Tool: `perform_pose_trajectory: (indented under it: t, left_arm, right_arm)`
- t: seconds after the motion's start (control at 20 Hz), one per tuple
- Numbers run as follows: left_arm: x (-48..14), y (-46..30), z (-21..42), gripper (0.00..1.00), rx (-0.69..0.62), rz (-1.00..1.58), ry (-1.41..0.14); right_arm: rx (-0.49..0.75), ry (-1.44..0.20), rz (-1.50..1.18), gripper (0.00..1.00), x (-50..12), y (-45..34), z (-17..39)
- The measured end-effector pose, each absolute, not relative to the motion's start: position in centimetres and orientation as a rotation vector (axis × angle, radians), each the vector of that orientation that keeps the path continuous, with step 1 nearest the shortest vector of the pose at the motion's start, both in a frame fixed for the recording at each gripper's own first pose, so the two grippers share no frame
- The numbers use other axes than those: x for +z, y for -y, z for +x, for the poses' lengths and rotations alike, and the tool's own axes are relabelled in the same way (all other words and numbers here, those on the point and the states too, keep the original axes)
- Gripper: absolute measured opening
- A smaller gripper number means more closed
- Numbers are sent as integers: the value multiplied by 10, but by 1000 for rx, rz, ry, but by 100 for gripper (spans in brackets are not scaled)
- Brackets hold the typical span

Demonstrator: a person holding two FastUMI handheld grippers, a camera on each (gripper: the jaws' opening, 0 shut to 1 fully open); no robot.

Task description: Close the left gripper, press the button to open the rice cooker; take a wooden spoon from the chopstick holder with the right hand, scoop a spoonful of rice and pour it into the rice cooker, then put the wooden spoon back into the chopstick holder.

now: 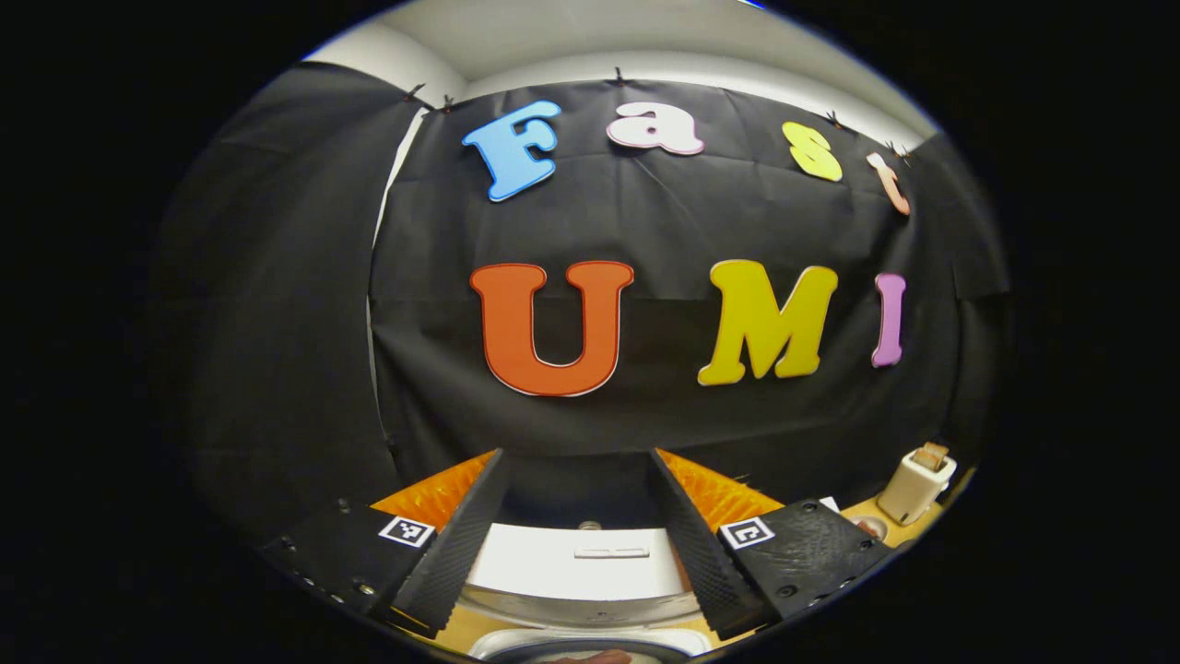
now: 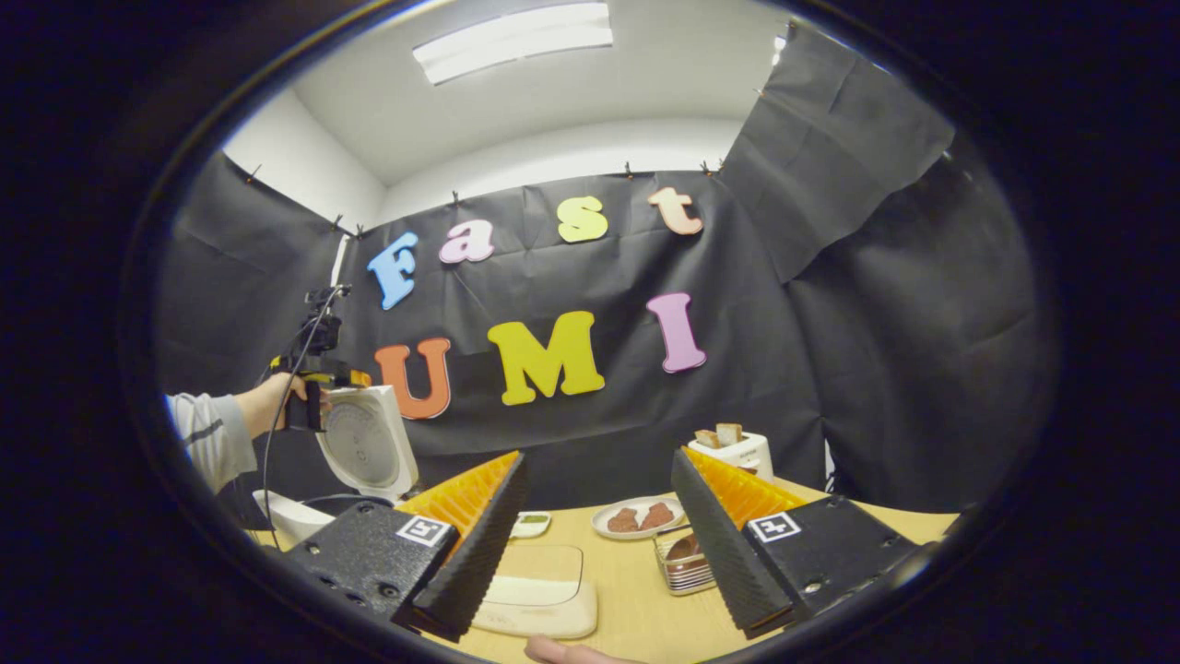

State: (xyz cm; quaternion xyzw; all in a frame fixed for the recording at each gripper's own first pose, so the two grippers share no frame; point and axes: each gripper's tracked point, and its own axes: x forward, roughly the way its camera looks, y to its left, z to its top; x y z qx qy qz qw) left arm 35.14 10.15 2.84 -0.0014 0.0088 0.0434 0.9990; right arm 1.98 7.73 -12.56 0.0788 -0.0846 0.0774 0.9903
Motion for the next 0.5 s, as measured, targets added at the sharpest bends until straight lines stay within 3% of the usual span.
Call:
perform_pose_trajectory:
  t: [0.05,0.1,0.15,0.2,0.4,0.5]
  left_arm:
    - [25,-100,347,100,89,-7,-36]
    - [23,-100,339,97,89,-2,-41]
    - [18,-99,327,97,90,-4,-58]
    - [16,-98,318,97,93,-7,-65]
    - [6,-94,284,96,88,-8,-88]
    - [-4,-92,266,96,83,-9,-104]
  right_arm:
    - [172,167,153,95,-123,-84,16]
    - [202,156,152,100,-123,-95,10]
    - [226,143,152,95,-125,-103,3]
    - [239,142,149,100,-124,-106,-2]
    - [245,133,113,100,-120,-107,-24]
    - [265,125,113,94,-116,-113,-36]
